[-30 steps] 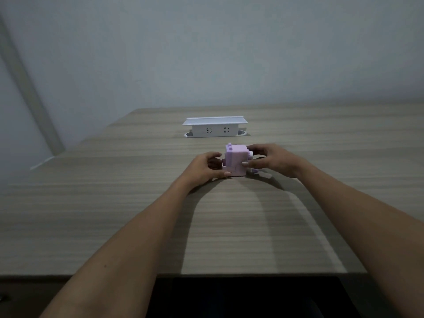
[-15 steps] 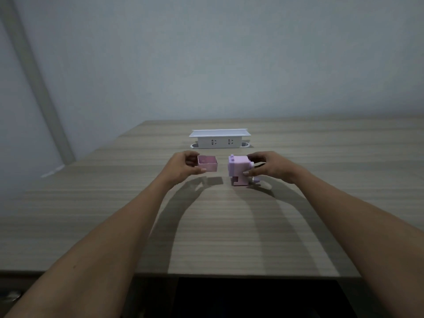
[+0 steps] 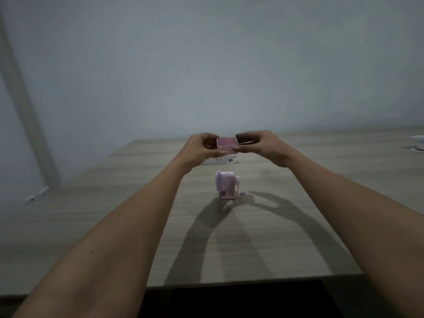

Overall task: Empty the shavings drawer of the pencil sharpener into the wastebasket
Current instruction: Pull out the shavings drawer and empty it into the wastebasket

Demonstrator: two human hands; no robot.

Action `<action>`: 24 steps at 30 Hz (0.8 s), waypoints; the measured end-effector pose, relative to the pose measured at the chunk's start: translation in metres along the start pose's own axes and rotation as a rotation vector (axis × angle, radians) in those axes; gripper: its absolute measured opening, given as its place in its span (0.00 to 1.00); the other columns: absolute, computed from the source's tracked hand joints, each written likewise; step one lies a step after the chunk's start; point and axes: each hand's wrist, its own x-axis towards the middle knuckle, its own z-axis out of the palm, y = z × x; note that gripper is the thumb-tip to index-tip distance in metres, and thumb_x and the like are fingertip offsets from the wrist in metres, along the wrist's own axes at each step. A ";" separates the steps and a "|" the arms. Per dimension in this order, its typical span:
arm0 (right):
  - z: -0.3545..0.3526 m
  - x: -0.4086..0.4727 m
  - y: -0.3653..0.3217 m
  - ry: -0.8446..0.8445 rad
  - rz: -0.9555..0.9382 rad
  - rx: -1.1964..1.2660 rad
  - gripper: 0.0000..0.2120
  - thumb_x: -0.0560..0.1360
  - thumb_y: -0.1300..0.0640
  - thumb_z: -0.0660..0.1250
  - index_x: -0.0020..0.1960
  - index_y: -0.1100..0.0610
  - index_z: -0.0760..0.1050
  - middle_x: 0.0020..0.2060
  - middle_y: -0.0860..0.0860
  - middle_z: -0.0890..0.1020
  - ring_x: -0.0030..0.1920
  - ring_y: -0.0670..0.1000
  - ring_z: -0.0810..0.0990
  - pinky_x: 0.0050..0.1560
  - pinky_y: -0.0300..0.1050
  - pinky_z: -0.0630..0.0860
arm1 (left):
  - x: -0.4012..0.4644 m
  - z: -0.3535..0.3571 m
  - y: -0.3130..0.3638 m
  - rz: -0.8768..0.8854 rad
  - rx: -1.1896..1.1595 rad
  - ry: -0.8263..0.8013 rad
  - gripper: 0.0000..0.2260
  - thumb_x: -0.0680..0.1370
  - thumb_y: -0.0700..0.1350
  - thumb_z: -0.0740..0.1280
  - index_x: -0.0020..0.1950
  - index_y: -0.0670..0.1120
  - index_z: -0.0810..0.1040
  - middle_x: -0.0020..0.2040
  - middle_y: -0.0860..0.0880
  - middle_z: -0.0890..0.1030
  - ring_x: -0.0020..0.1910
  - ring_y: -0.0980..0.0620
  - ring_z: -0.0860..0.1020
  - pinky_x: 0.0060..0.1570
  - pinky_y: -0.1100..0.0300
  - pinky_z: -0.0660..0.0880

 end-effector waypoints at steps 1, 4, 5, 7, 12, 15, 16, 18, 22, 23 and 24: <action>-0.005 -0.004 -0.002 0.009 -0.004 0.005 0.30 0.69 0.57 0.80 0.68 0.61 0.77 0.57 0.54 0.86 0.57 0.49 0.85 0.58 0.39 0.79 | 0.001 0.005 0.004 0.009 -0.008 -0.014 0.28 0.69 0.34 0.78 0.68 0.36 0.75 0.57 0.42 0.83 0.54 0.48 0.84 0.51 0.62 0.82; -0.020 -0.015 -0.003 0.043 -0.012 0.018 0.27 0.69 0.60 0.79 0.66 0.62 0.79 0.55 0.56 0.86 0.55 0.50 0.86 0.52 0.37 0.79 | 0.007 0.020 0.011 0.041 -0.019 -0.043 0.28 0.69 0.34 0.78 0.68 0.37 0.75 0.59 0.40 0.83 0.58 0.45 0.83 0.58 0.54 0.81; -0.025 -0.018 -0.002 0.052 -0.009 0.017 0.26 0.69 0.61 0.79 0.65 0.62 0.79 0.55 0.56 0.87 0.54 0.50 0.86 0.51 0.38 0.79 | 0.009 0.025 0.014 0.050 -0.020 -0.051 0.28 0.69 0.33 0.77 0.68 0.37 0.75 0.59 0.40 0.83 0.58 0.45 0.83 0.59 0.53 0.81; -0.035 -0.026 0.000 0.073 0.003 0.003 0.26 0.69 0.61 0.79 0.65 0.62 0.80 0.54 0.56 0.87 0.53 0.50 0.86 0.51 0.37 0.80 | 0.012 0.037 0.017 0.071 -0.033 -0.068 0.28 0.69 0.33 0.77 0.68 0.37 0.75 0.59 0.40 0.83 0.57 0.44 0.83 0.58 0.54 0.81; -0.062 -0.045 0.007 0.119 0.047 -0.023 0.26 0.68 0.61 0.79 0.65 0.61 0.79 0.55 0.54 0.87 0.56 0.50 0.86 0.56 0.40 0.80 | 0.022 0.070 0.022 0.107 -0.084 -0.116 0.27 0.69 0.31 0.77 0.67 0.36 0.75 0.59 0.39 0.83 0.54 0.46 0.83 0.52 0.62 0.82; -0.079 -0.058 0.014 0.146 0.063 -0.042 0.26 0.68 0.61 0.79 0.65 0.61 0.79 0.55 0.54 0.87 0.57 0.50 0.85 0.58 0.40 0.80 | 0.024 0.091 0.028 0.119 -0.127 -0.146 0.26 0.69 0.29 0.76 0.66 0.35 0.75 0.58 0.38 0.82 0.53 0.46 0.83 0.51 0.62 0.82; -0.086 -0.065 0.016 0.167 0.072 -0.042 0.26 0.68 0.62 0.79 0.65 0.61 0.79 0.55 0.54 0.87 0.57 0.50 0.85 0.58 0.41 0.80 | 0.026 0.101 0.030 0.123 -0.141 -0.165 0.26 0.69 0.29 0.75 0.66 0.35 0.75 0.58 0.37 0.82 0.52 0.46 0.83 0.49 0.63 0.82; -0.098 -0.077 0.018 0.189 0.086 -0.055 0.26 0.68 0.61 0.79 0.65 0.60 0.80 0.55 0.54 0.87 0.56 0.50 0.86 0.59 0.42 0.80 | 0.027 0.117 0.034 0.129 -0.158 -0.187 0.25 0.69 0.28 0.75 0.65 0.35 0.75 0.57 0.38 0.82 0.52 0.46 0.82 0.46 0.65 0.82; -0.131 -0.116 0.022 0.264 0.126 -0.095 0.26 0.68 0.60 0.80 0.65 0.60 0.80 0.55 0.53 0.87 0.56 0.48 0.86 0.59 0.41 0.79 | 0.030 0.163 0.049 0.143 -0.209 -0.270 0.25 0.70 0.28 0.75 0.66 0.34 0.75 0.58 0.37 0.82 0.52 0.46 0.82 0.48 0.62 0.82; -0.140 -0.127 0.022 0.285 0.136 -0.104 0.27 0.68 0.59 0.80 0.65 0.60 0.80 0.55 0.52 0.87 0.56 0.48 0.86 0.59 0.41 0.79 | 0.030 0.175 0.054 0.144 -0.216 -0.291 0.25 0.70 0.29 0.75 0.66 0.34 0.75 0.59 0.38 0.82 0.52 0.46 0.82 0.49 0.62 0.82; -0.150 -0.140 0.023 0.311 0.146 -0.115 0.27 0.68 0.59 0.80 0.65 0.60 0.80 0.55 0.52 0.87 0.56 0.48 0.85 0.60 0.41 0.78 | 0.029 0.190 0.060 0.145 -0.229 -0.318 0.26 0.70 0.30 0.75 0.66 0.34 0.75 0.58 0.38 0.83 0.52 0.46 0.83 0.50 0.62 0.82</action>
